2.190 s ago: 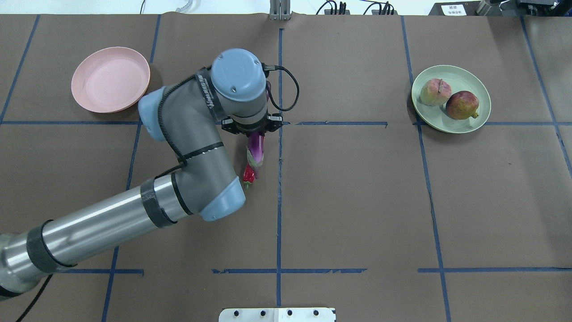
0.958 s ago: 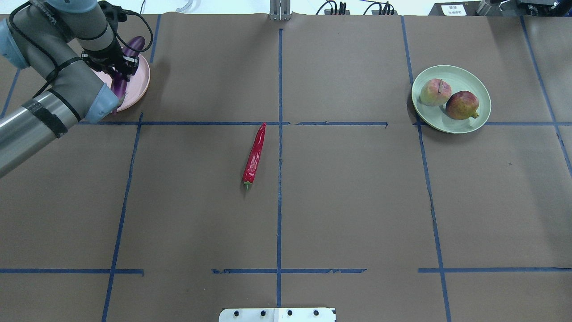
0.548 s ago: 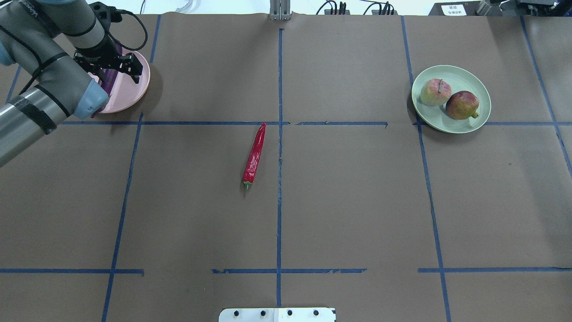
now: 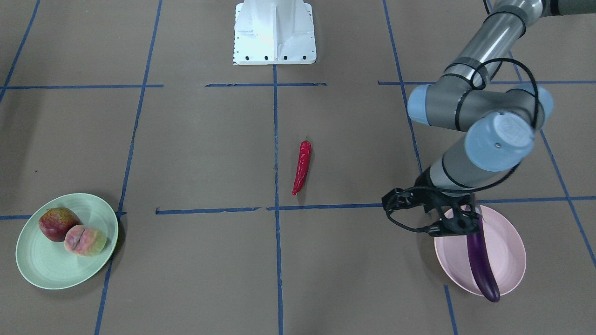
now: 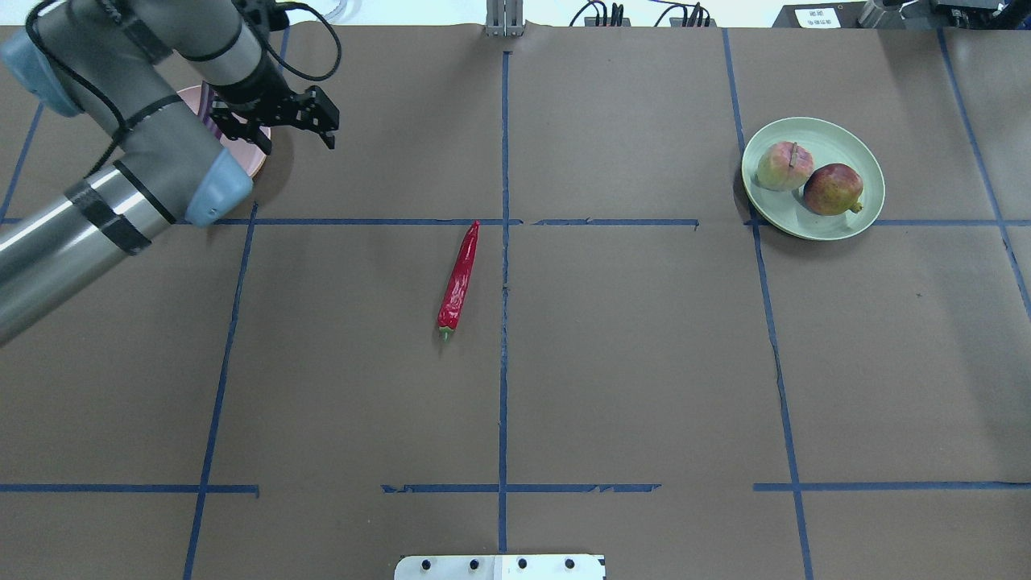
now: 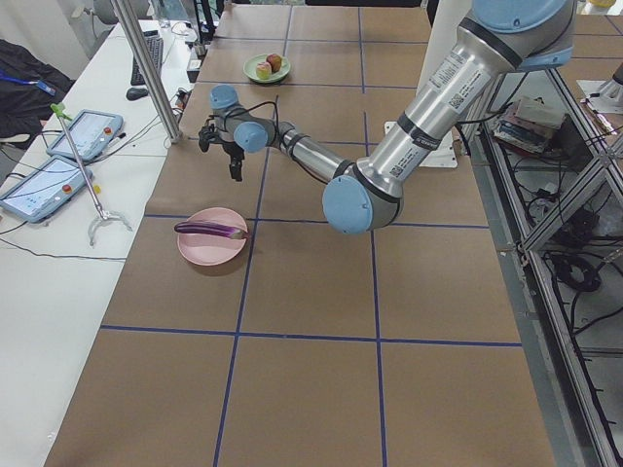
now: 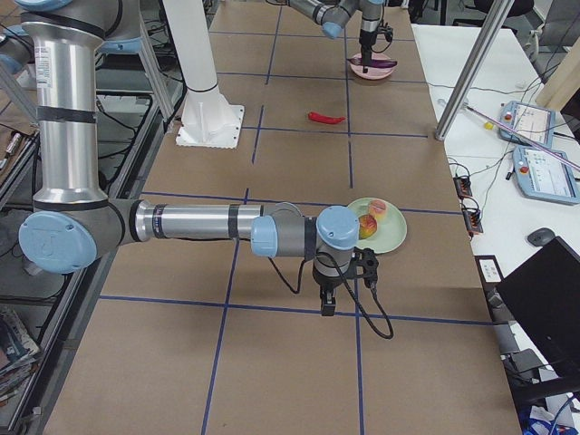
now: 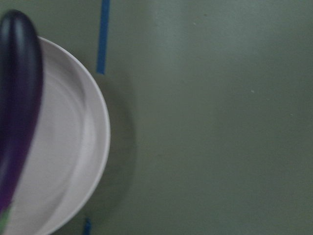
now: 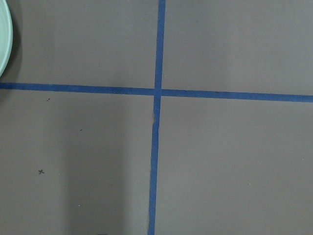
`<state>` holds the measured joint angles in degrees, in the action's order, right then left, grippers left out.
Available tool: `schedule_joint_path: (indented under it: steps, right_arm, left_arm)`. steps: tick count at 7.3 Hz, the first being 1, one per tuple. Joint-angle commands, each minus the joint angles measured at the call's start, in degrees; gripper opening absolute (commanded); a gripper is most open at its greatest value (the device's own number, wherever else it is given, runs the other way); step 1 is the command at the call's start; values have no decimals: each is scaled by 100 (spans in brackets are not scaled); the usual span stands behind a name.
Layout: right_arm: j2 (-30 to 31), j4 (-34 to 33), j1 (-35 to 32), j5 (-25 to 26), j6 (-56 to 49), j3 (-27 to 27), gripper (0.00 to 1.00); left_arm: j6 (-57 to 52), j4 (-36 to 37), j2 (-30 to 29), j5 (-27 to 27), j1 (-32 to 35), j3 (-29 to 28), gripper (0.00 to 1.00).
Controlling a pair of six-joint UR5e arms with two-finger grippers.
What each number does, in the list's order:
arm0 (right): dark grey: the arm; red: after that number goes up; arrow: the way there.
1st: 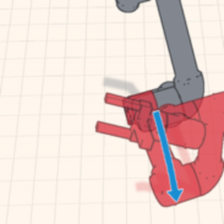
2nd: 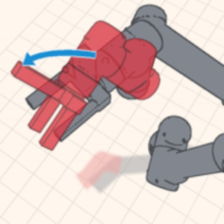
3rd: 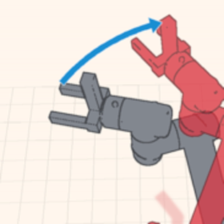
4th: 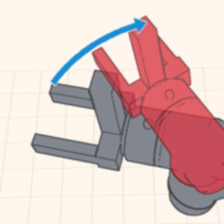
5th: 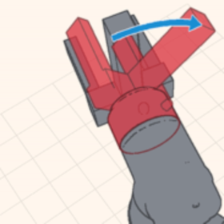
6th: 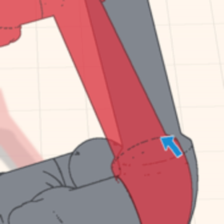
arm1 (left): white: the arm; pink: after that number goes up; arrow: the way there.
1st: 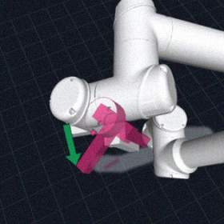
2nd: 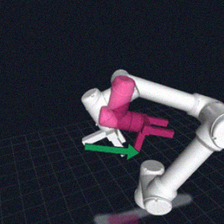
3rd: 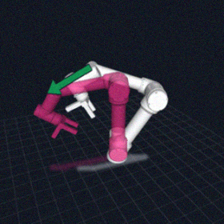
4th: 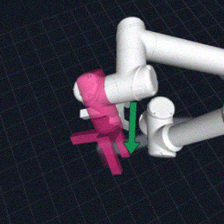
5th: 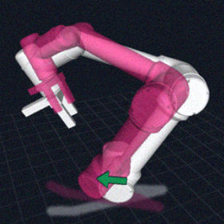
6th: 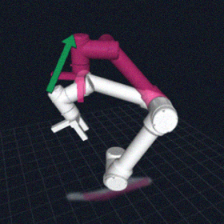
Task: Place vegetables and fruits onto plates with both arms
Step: 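Open the left gripper and lift it from the plate, then lower the left gripper onto the red chili pepper and grasp it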
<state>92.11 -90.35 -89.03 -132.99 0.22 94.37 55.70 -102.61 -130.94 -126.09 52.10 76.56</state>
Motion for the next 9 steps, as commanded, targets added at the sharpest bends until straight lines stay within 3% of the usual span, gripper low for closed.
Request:
schedule_joint_path:
  steps: [1,2,5,7,9]
  right_arm:
    - [0,0,0,1,-5,-7,100]
    - [0,0,0,1,-5,-15,100]
    - [0,-9,0,10,-5,-33,100]
    - [0,-9,0,10,-5,-42,100]
    - [9,-9,0,19,-5,-42,100]
  left_arm:
    - [983,4,-404,1088,-1283,35,100]
    - [1099,48,-502,1504,-1655,61,100]
    - [1092,426,-653,1552,-2140,114,99]
    - [1083,426,-556,1543,-2257,114,91]
    - [1092,435,-547,1534,-2257,149,5]
